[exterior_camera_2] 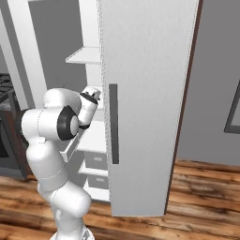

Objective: Retrieve the steak from the fridge and place it on the saucepan with marinade on the stove.

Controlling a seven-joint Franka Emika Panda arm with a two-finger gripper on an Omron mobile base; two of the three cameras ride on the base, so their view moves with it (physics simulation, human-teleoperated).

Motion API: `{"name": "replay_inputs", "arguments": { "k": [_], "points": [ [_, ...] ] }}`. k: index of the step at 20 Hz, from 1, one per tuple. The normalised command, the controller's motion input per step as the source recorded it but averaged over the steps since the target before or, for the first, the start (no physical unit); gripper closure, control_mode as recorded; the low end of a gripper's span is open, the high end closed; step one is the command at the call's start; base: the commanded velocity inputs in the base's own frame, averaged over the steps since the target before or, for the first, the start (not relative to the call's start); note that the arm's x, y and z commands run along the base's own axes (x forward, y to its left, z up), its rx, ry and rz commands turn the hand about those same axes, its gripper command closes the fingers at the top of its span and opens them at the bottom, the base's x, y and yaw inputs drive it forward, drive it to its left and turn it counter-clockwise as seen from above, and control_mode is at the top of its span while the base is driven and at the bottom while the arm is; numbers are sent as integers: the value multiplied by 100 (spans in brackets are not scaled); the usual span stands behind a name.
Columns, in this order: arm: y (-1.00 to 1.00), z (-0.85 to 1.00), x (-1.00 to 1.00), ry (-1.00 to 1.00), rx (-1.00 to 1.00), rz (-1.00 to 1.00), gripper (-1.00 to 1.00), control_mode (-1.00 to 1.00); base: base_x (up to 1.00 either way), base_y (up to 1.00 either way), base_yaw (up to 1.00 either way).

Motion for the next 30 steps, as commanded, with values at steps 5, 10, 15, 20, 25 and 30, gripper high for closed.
{"name": "replay_inputs", "arguments": {
  "k": [5, 10, 15, 20, 25, 30],
  "points": [
    [0, -18, 23, 2, -1, -21, -100, -100, 0, 0, 0],
    [-13, -1, 7, 17, 0, -20, -100, -100, 0, 0, 0],
    [-16, 0, 5, 31, 0, -17, -100, -100, 0, 0, 0],
    [-4, 0, 12, 33, 0, -8, -100, -100, 0, 0, 0],
    [-31, -1, -2, 11, 0, -11, -100, -100, 0, 0, 0],
    [-85, -10, -56, 0, 0, -15, -100, -100, 0, 0, 0]
  ]
}}
